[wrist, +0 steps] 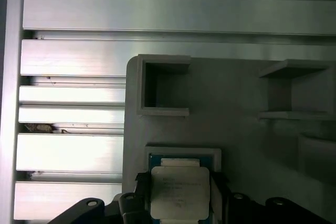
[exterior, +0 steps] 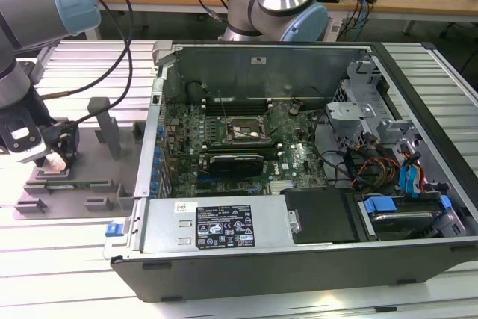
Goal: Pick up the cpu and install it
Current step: 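Pick up the cpu and move it towards the insertion slot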
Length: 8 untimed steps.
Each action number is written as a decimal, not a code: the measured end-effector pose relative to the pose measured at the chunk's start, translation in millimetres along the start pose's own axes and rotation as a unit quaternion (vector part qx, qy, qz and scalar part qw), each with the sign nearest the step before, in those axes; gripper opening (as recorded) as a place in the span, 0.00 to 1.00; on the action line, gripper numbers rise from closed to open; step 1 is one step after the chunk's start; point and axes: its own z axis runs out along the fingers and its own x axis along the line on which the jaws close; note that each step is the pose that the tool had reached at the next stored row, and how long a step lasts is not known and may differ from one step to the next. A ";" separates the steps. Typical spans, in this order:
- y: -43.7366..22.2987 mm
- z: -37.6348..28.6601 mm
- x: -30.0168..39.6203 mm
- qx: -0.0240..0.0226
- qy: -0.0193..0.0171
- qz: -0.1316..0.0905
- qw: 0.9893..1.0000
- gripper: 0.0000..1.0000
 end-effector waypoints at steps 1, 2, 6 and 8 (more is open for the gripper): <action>0.0 -0.2 0.0 0.000 0.000 0.000 1.000 0.55; 0.0 -0.4 0.0 0.000 0.000 0.000 1.000 0.55; 0.1 -2.9 0.1 0.000 0.000 0.000 1.000 0.55; 0.3 -6.2 0.0 0.000 0.000 0.000 1.000 0.55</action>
